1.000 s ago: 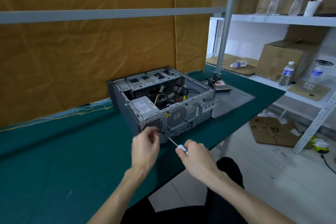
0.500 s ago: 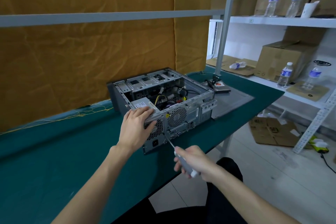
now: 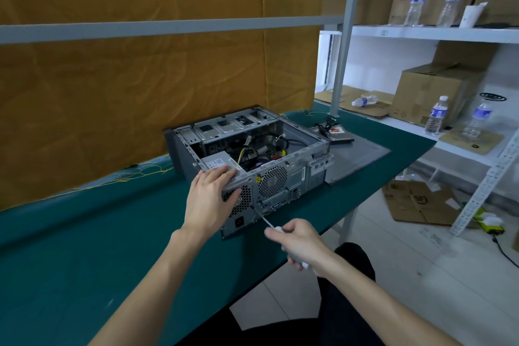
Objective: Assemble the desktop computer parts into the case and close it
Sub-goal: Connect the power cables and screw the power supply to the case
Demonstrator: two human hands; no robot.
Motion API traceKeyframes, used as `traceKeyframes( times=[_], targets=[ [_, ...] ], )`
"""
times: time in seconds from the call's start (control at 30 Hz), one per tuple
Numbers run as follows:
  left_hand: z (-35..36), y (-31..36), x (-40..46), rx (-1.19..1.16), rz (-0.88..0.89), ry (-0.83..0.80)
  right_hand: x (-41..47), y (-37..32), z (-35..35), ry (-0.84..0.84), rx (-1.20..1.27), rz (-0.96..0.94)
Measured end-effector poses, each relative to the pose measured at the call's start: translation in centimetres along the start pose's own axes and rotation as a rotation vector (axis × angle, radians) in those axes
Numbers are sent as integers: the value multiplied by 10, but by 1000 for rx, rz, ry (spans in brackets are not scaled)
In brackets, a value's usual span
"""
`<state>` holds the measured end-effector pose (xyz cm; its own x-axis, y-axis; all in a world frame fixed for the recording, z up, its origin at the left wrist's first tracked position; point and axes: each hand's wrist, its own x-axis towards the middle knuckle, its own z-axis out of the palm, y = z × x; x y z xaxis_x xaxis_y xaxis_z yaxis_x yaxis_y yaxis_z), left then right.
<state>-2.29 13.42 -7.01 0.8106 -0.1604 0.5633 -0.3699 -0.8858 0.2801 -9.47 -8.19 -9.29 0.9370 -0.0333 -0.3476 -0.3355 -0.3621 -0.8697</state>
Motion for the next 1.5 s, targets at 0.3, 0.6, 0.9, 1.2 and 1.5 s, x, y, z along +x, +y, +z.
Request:
traceKeyframes(
  times=[0.3,0.6,0.9,1.2,1.5],
  targets=[
    [-1,3,-1,-8,-10,14,-4,-8,-5,-146,233,192],
    [-1,2,-1,-7,-3,16,-5,-9,-2,-86,152,120],
    [-1,4,0,-6,8,32,-4,-3,0,-39,160,48],
    [-2,9,-5,93,12,44,-4,-2,2,25,190,34],
    [30,34,-25,479,46,125,-7,-6,2,-75,180,113]
  ],
)
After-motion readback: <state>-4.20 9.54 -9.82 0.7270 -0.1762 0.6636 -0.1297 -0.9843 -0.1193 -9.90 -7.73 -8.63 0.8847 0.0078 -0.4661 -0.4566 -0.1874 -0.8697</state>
